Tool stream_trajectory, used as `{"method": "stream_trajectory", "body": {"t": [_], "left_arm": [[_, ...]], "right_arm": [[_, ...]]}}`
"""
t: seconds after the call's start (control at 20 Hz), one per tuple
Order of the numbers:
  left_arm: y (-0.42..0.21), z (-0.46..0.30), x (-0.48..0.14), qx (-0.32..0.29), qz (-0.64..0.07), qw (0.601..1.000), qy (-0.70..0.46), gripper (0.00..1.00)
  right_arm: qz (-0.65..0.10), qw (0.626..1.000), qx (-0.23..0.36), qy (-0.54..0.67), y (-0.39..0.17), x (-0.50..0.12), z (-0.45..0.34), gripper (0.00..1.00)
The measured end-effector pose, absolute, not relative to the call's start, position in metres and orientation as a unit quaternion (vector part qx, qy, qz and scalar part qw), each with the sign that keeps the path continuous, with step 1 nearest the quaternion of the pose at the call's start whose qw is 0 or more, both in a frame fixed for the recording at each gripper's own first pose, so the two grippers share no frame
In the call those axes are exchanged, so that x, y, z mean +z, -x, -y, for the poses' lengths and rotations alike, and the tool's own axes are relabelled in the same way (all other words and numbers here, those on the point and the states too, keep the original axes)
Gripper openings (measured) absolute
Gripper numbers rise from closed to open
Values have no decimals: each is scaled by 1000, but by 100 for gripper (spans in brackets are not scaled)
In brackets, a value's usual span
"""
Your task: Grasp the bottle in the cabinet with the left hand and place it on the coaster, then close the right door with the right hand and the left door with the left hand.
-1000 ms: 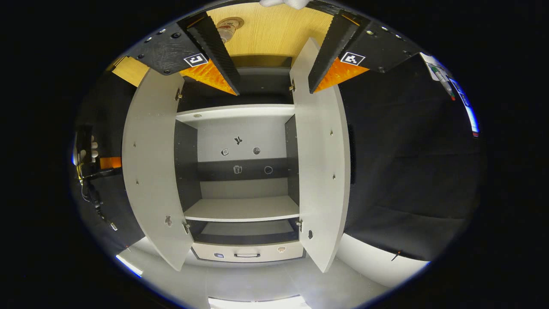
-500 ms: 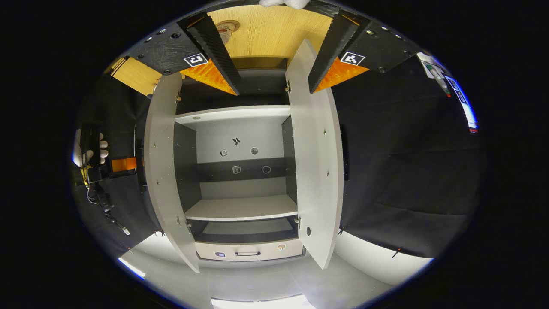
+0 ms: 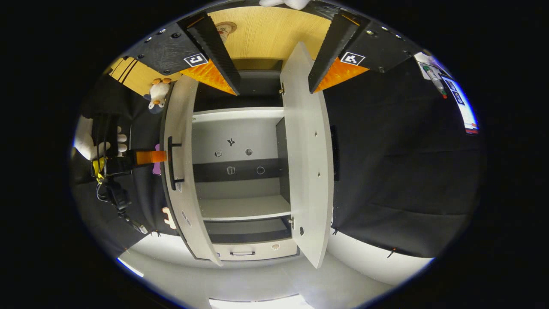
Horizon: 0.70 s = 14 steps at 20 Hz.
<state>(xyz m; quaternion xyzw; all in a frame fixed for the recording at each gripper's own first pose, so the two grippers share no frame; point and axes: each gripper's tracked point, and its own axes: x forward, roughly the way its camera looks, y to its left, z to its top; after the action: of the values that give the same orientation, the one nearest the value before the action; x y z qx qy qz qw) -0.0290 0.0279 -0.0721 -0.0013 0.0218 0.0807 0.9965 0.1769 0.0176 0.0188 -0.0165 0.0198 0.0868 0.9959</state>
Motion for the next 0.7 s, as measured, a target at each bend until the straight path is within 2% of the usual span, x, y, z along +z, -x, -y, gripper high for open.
{"method": "stream_trajectory", "body": {"t": [0.2,0.7], "left_arm": [[29,-31,-72,80,-21,997,8,96],[20,-41,-65,58,-13,998,10,96]], "right_arm": [[2,996,82,22,-165,31,-13,82],[-5,997,75,31,-112,23,-11,82]]}}
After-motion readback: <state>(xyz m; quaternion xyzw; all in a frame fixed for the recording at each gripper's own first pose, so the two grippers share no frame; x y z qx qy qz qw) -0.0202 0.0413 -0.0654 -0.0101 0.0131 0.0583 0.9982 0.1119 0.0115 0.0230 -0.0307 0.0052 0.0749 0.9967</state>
